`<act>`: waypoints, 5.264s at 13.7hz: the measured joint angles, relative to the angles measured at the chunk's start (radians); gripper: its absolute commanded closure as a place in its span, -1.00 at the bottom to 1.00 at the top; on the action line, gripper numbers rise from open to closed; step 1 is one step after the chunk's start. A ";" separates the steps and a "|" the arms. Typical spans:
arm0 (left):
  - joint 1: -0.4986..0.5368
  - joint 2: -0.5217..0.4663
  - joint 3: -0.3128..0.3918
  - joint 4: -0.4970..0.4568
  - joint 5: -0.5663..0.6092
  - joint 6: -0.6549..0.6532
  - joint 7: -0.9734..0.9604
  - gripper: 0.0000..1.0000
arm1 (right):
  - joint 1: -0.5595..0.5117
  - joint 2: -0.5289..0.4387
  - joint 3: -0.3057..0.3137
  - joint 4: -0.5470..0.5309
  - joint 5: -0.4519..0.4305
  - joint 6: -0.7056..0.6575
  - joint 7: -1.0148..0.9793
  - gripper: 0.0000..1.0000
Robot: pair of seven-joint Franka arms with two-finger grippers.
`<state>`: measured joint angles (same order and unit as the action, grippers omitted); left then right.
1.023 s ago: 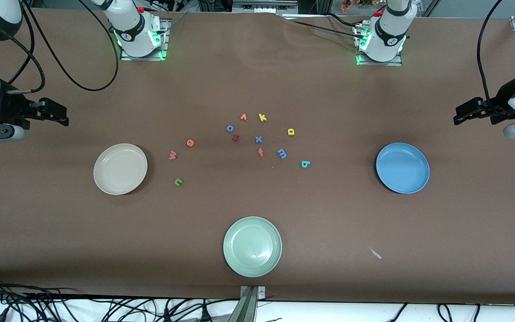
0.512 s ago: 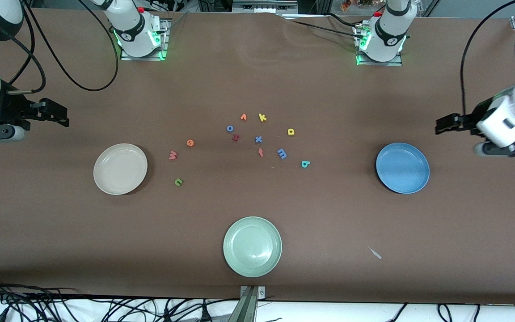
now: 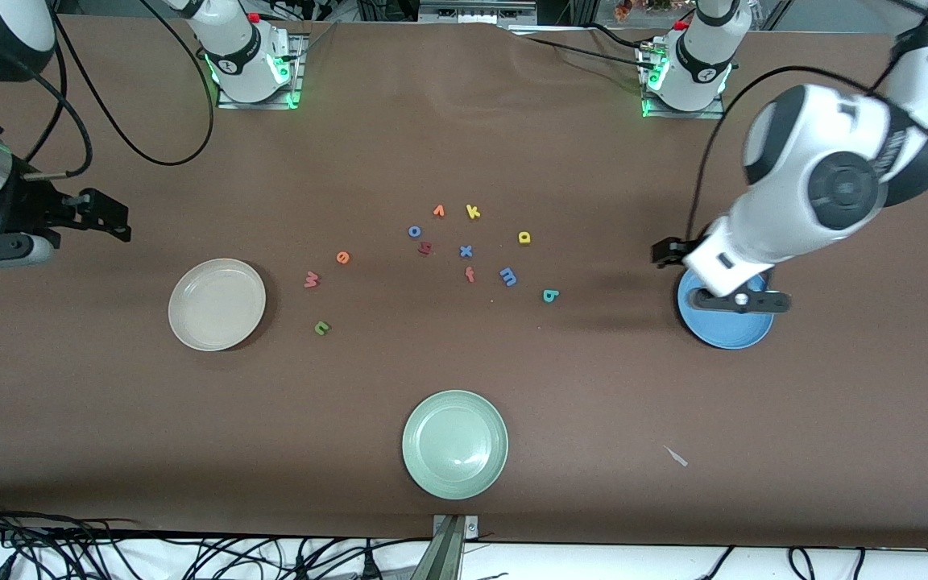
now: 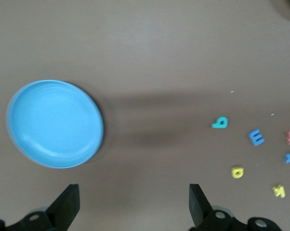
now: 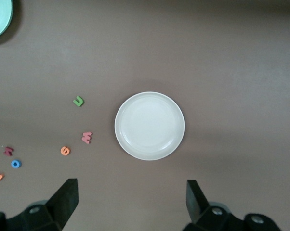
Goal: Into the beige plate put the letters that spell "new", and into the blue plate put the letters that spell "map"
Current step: 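Reach the right gripper toward the letters while the left gripper follows, then grasp the pink W with the right gripper while the left grasps teal letter, then place the pink W on the white plate with the right gripper, then lower the teal letter onto the blue plate with the left gripper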
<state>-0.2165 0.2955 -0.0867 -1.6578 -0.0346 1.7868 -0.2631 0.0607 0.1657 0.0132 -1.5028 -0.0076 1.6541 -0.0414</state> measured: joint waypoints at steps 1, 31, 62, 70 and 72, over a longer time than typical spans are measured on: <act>-0.028 0.021 -0.004 -0.006 0.000 0.033 -0.035 -1.00 | 0.003 0.020 0.000 -0.004 0.005 0.023 0.003 -0.99; -0.217 0.428 -0.041 -0.022 0.000 0.437 -0.366 -0.05 | 0.258 0.305 -0.001 -0.583 0.011 0.830 0.378 -0.91; -0.140 0.404 -0.034 0.031 0.000 0.279 -0.211 0.45 | 0.267 0.196 -0.214 -0.461 0.011 0.529 0.004 1.00; 0.126 0.276 -0.018 0.033 0.018 -0.022 0.301 0.45 | 0.265 0.219 -0.274 -0.585 0.022 0.727 -0.094 0.17; 0.205 0.251 -0.017 0.023 0.041 -0.046 0.417 0.45 | 0.266 0.217 -0.273 -0.583 0.043 0.727 -0.094 0.07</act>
<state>-0.0119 0.5470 -0.1034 -1.6353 0.0068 1.7406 0.1539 0.3267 0.3831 -0.2593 -2.0863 0.0357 2.3809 -0.1358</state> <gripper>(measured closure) 0.648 0.590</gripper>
